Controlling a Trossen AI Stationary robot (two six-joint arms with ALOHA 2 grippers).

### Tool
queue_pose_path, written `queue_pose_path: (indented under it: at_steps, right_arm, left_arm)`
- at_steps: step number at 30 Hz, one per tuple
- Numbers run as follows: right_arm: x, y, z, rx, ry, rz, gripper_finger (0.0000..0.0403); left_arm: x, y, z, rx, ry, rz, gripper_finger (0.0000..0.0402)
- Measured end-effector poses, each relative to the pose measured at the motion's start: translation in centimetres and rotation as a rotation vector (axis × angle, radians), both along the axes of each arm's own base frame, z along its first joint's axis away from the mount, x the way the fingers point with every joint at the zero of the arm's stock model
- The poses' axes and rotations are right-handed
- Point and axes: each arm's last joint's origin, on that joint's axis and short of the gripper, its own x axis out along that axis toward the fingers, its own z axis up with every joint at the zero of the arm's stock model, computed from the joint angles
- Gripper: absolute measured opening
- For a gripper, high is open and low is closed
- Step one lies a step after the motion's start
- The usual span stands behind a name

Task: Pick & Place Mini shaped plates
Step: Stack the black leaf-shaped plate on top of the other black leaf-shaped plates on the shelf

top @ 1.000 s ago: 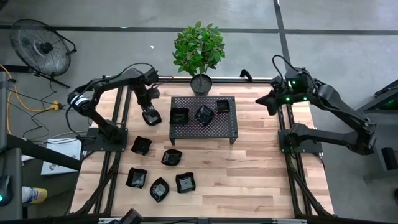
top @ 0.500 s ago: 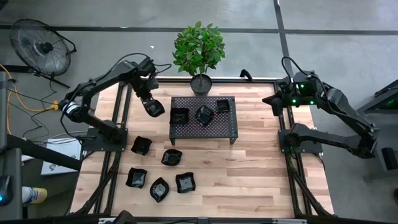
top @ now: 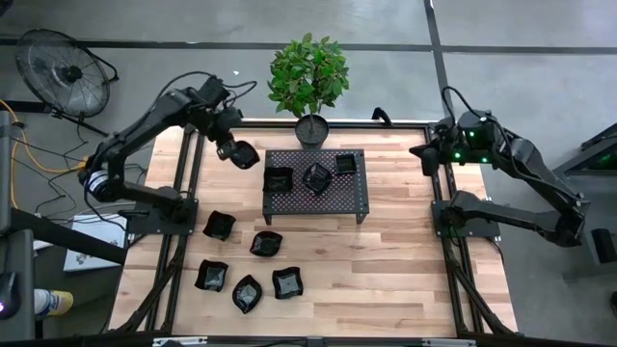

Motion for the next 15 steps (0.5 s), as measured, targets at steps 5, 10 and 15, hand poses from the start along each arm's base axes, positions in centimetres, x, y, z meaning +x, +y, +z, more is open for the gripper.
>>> queue_pose_path:
  at_steps: [5,10,15]
  right_arm:
    - [0.3,0.1,0.3,-0.050,-0.004,-0.054,0.0000]
    - [1.7,0.9,0.6,-0.091,-0.028,-0.012,0.0000]
    - [5.0,1.8,0.9,-0.196,-0.054,0.027,0.0000]
  left_arm:
    - [-1.3,-1.6,2.3,0.081,-0.067,0.006,0.0000]
    - [-2.7,-3.4,4.2,0.162,-0.156,0.031,0.0000]
    - [-2.4,-5.2,6.6,0.292,-0.360,0.004,0.0000]
